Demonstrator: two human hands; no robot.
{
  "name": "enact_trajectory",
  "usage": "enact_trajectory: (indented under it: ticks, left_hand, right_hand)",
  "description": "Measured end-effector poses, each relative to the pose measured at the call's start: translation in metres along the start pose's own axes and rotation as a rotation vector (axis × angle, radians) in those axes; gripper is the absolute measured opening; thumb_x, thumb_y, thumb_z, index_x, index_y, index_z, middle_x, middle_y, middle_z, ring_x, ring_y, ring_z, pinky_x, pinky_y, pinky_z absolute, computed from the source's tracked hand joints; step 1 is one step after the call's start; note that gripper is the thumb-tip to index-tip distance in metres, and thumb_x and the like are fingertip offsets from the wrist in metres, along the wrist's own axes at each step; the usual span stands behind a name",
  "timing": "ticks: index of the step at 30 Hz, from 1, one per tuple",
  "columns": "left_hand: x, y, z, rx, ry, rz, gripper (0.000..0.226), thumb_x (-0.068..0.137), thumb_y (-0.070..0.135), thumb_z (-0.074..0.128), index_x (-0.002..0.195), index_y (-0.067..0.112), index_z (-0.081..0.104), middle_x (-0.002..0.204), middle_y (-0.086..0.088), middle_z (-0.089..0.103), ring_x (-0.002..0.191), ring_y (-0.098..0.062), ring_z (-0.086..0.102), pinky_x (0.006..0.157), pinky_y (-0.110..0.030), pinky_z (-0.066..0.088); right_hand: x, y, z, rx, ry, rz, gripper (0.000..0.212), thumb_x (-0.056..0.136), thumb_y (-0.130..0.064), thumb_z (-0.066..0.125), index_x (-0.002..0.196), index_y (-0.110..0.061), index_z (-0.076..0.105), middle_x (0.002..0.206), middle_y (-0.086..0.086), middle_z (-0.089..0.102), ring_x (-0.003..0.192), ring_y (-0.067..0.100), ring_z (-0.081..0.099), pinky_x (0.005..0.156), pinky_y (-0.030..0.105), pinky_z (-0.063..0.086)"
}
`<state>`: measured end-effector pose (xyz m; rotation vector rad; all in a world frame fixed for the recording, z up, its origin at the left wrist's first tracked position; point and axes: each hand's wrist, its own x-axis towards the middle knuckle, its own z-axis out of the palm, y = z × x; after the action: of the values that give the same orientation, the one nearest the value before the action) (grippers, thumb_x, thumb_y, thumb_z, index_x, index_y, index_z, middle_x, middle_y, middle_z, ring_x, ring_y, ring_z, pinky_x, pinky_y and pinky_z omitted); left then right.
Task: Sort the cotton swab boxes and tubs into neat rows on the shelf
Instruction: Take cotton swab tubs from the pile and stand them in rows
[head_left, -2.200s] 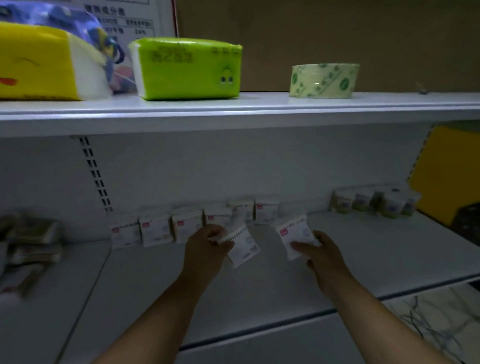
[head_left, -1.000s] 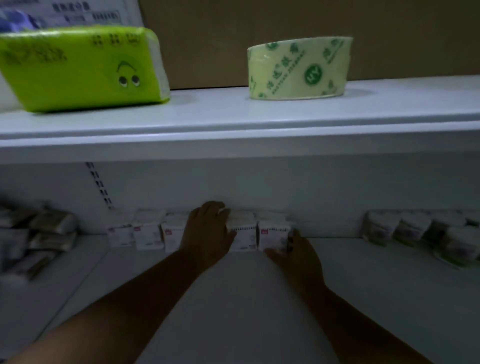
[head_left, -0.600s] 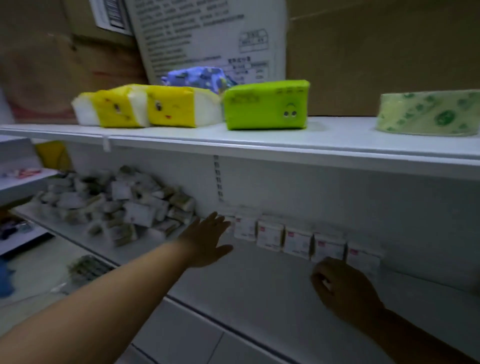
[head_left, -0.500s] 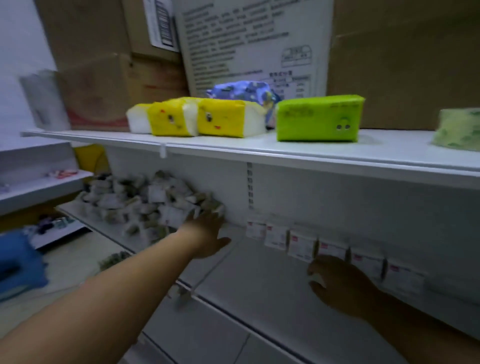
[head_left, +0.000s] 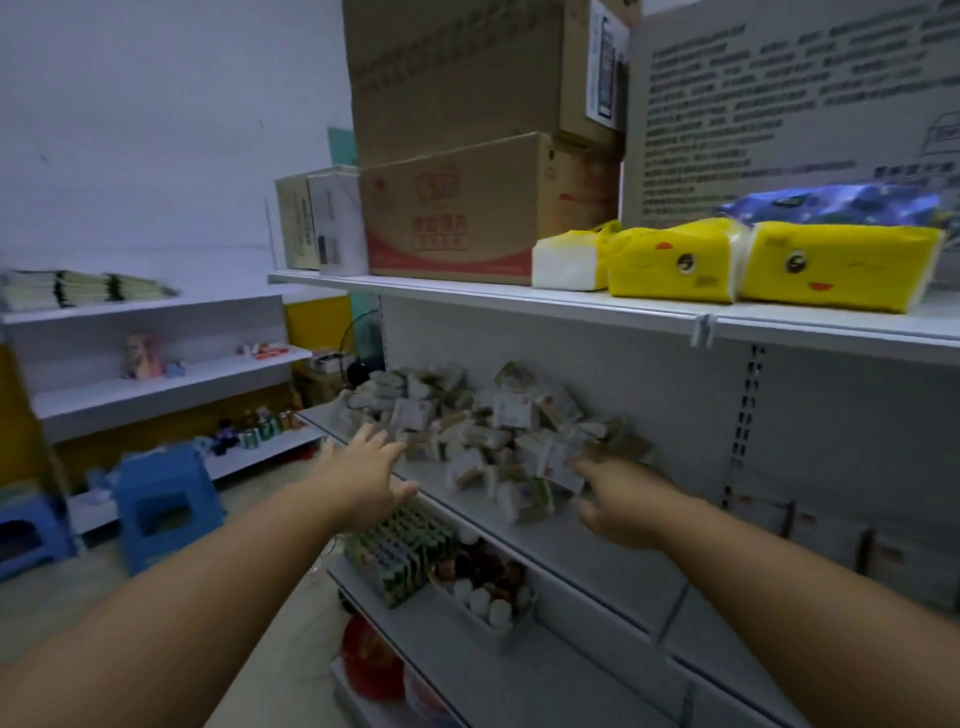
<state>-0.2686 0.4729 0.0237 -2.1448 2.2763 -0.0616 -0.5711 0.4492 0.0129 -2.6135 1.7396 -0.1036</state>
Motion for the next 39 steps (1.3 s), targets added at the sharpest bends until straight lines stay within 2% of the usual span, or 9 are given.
enact_trajectory:
  ticks: [5,11,17,20,27,32,35,37,39]
  left_hand:
    - [0.032,-0.027,0.024,-0.065,-0.010,0.025,0.070,0.093,0.061,0.033,0.150,0.026,0.014,0.159,-0.001,0.005,0.146,-0.022,-0.003,0.117,-0.052,0.004]
    - [0.101,-0.027,0.050,-0.176,-0.078,0.069,0.069,0.093,0.055,0.042,0.149,0.021,0.020,0.157,-0.003,0.019,0.144,-0.022,0.014,0.116,-0.039,0.022]
    - [0.163,0.014,0.076,-0.268,0.016,0.243,0.050,0.092,0.037,0.052,0.137,0.016,0.043,0.133,-0.006,0.052,0.115,-0.023,0.052,0.082,-0.023,0.040]
    - [0.179,0.030,0.105,-0.314,0.035,0.291,0.057,0.088,0.041,0.058,0.138,0.021,0.040,0.130,-0.004,0.048,0.114,-0.025,0.050,0.083,-0.028,0.043]
    - [0.208,0.033,0.149,-0.419,0.118,0.272,0.068,0.081,0.057,0.059,0.140,0.033,0.036,0.131,-0.002,0.040,0.117,-0.023,0.043,0.082,-0.029,0.043]
    - [0.219,0.034,0.164,-0.557,0.178,0.375,0.056,0.081,0.053,0.060,0.130,0.031,0.046,0.129,0.002,0.045,0.114,-0.020,0.044,0.085,-0.030,0.041]
    - [0.226,0.030,0.167,-0.715,0.158,0.418,0.054,0.079,0.050,0.063,0.127,0.031,0.050,0.123,0.003,0.053,0.111,-0.019,0.046,0.079,-0.027,0.039]
    - [0.231,0.026,0.167,-0.803,0.132,0.405,0.056,0.075,0.051,0.062,0.127,0.034,0.048,0.117,0.001,0.055,0.107,-0.021,0.050,0.073,-0.026,0.037]
    - [0.233,0.021,0.166,-0.896,0.106,0.397,0.063,0.072,0.049,0.063,0.131,0.035,0.044,0.119,0.002,0.053,0.109,-0.020,0.050,0.075,-0.024,0.034]
  right_hand:
    - [0.041,-0.016,0.019,-0.022,-0.014,-0.030,0.059,0.092,-0.040,0.047,0.146,-0.028,0.026,0.156,0.003,0.017,0.140,0.025,0.023,0.111,0.034,0.028]
    - [0.106,-0.012,0.049,0.065,0.071,-0.148,0.053,0.091,-0.037,0.052,0.140,-0.026,0.036,0.148,0.002,0.031,0.134,0.021,0.032,0.104,0.029,0.031]
    - [0.130,0.007,0.107,0.137,0.172,-0.244,0.067,0.081,-0.035,0.064,0.141,-0.018,0.040,0.145,0.004,0.040,0.135,0.021,0.037,0.110,0.036,0.032]
    - [0.127,0.008,0.134,0.110,0.341,-0.212,0.064,0.074,-0.027,0.069,0.132,-0.005,0.052,0.138,0.014,0.049,0.129,0.033,0.045,0.104,0.052,0.038]
    - [0.138,0.010,0.158,0.226,0.349,-0.135,0.057,0.072,-0.027,0.074,0.124,-0.010,0.057,0.126,0.010,0.059,0.119,0.027,0.053,0.102,0.049,0.039]
    - [0.121,0.000,0.138,0.464,0.358,0.078,0.054,0.073,-0.055,0.068,0.121,-0.037,0.049,0.121,-0.015,0.055,0.105,-0.003,0.054,0.091,0.019,0.046]
    - [0.112,-0.012,0.135,0.789,0.395,0.350,0.052,0.065,-0.046,0.080,0.111,-0.045,0.057,0.116,-0.028,0.061,0.107,-0.009,0.056,0.088,0.011,0.046]
    - [0.110,-0.017,0.138,1.024,0.492,0.515,0.052,0.063,-0.036,0.084,0.109,-0.039,0.060,0.115,-0.019,0.064,0.108,0.002,0.060,0.088,0.019,0.050]
    - [0.110,-0.027,0.138,1.178,0.555,0.638,0.050,0.067,-0.023,0.077,0.114,-0.025,0.060,0.118,0.000,0.064,0.109,0.021,0.061,0.093,0.042,0.051]
